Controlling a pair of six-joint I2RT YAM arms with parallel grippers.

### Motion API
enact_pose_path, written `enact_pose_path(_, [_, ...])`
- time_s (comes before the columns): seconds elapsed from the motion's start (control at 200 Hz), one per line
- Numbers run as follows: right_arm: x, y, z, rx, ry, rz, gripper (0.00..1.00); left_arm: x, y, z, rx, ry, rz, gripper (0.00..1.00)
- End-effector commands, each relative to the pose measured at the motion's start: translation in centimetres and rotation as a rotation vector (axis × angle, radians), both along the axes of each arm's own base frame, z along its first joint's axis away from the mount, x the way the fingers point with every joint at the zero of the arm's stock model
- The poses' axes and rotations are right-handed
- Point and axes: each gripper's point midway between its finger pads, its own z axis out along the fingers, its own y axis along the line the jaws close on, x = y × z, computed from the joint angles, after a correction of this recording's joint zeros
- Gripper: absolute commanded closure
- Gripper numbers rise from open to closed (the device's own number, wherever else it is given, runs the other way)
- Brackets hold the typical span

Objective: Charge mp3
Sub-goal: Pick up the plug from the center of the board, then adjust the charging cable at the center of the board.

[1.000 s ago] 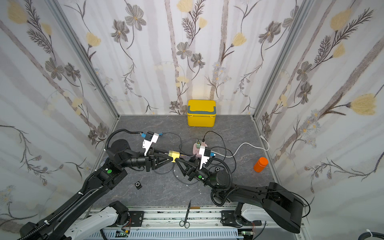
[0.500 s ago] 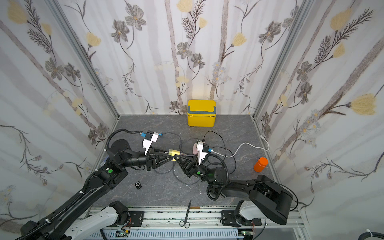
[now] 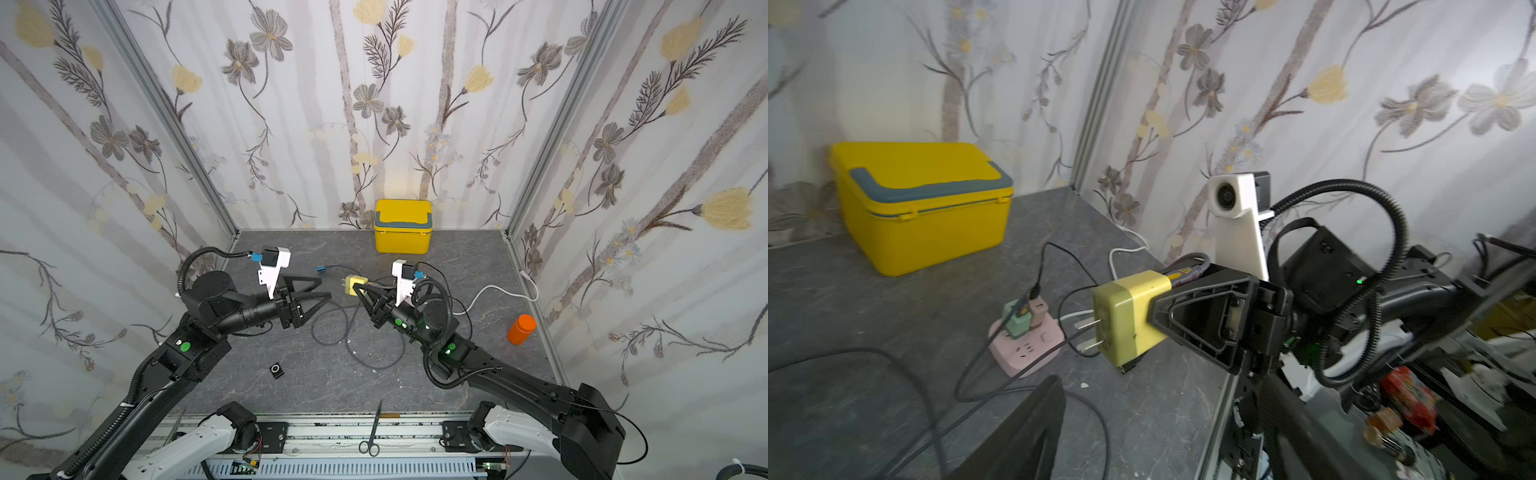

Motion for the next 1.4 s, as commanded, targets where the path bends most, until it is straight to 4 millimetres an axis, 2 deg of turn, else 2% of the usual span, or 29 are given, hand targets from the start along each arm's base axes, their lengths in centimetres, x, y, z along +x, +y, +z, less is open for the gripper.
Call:
enact_pose_path(0.0, [3.2, -5.4, -10.9, -0.573, 0.253, -0.274, 1.00, 3.7, 2.2, -3.0, 0.127, 0.072, 0.195, 0.24])
enact_pose_path(0.05, [3.6, -6.4, -12.8, -0.689, 0.315, -0.305, 1.00, 4.8, 2.4, -3.9, 0.146, 0.102, 0.220, 0.25])
enact_pose_path(0.07, [4.4, -7.6, -13.6, -0.723, 0.348, -0.341, 1.00, 5.2, 2.5, -4.3, 0.152, 0.113, 0.232, 0.25])
enact_pose_path(0.12, [4.8, -8.4, -15.3, -0.791, 0.406, -0.360, 1.00, 6.1, 2.7, -5.1, 0.163, 0.133, 0.256, 0.25])
enact_pose_path(0.24, [5.3, -7.9, -18.0, -0.844, 0.482, -0.324, 1.00, 7.4, 3.0, -6.6, 0.193, 0.151, 0.282, 0.26])
enact_pose_path(0.36, [6.1, -7.7, -18.9, -0.870, 0.540, -0.335, 1.00, 8.3, 3.2, -7.8, 0.198, 0.173, 0.277, 0.26])
enact_pose_path(0.54, [7.6, -8.5, -18.3, -0.828, 0.586, -0.406, 1.00, 9.8, 3.1, -9.8, 0.194, 0.225, 0.267, 0.27])
enact_pose_path(0.639, [7.2, -8.3, -16.5, -0.807, 0.591, -0.395, 1.00, 10.1, 1.8, -10.9, 0.183, 0.247, 0.195, 0.29])
enact_pose_path(0.819, [4.8, -7.8, -12.4, -0.662, 0.599, -0.354, 1.00, 12.4, 1.8, -14.0, 0.203, 0.313, 0.278, 0.35])
enact_pose_path(0.879, [3.5, -7.4, -11.5, -0.623, 0.606, -0.341, 1.00, 13.4, 2.0, -16.2, 0.225, 0.361, 0.344, 0.37])
enact_pose_path(0.954, [2.0, -6.9, -10.7, -0.581, 0.611, -0.332, 1.00, 13.9, 1.2, -18.6, 0.249, 0.388, 0.364, 0.39])
enact_pose_path(0.989, [0.8, -5.9, -10.5, -0.573, 0.608, -0.295, 1.00, 14.1, 0.9, -19.8, 0.271, 0.398, 0.376, 0.39])
enact_pose_path(1.159, [-2.2, -3.6, -10.6, -0.525, 0.655, -0.223, 1.00, 15.9, 1.0, -24.0, 0.331, 0.456, 0.460, 0.40])
enact_pose_path(1.284, [-2.2, -4.2, -12.0, -0.470, 0.685, -0.267, 1.00, 16.9, 0.7, -26.5, 0.363, 0.473, 0.485, 0.41])
enact_pose_path(1.394, [-1.9, -4.3, -12.4, -0.408, 0.711, -0.302, 1.00, 18.5, 0.6, -28.7, 0.389, 0.473, 0.532, 0.43])
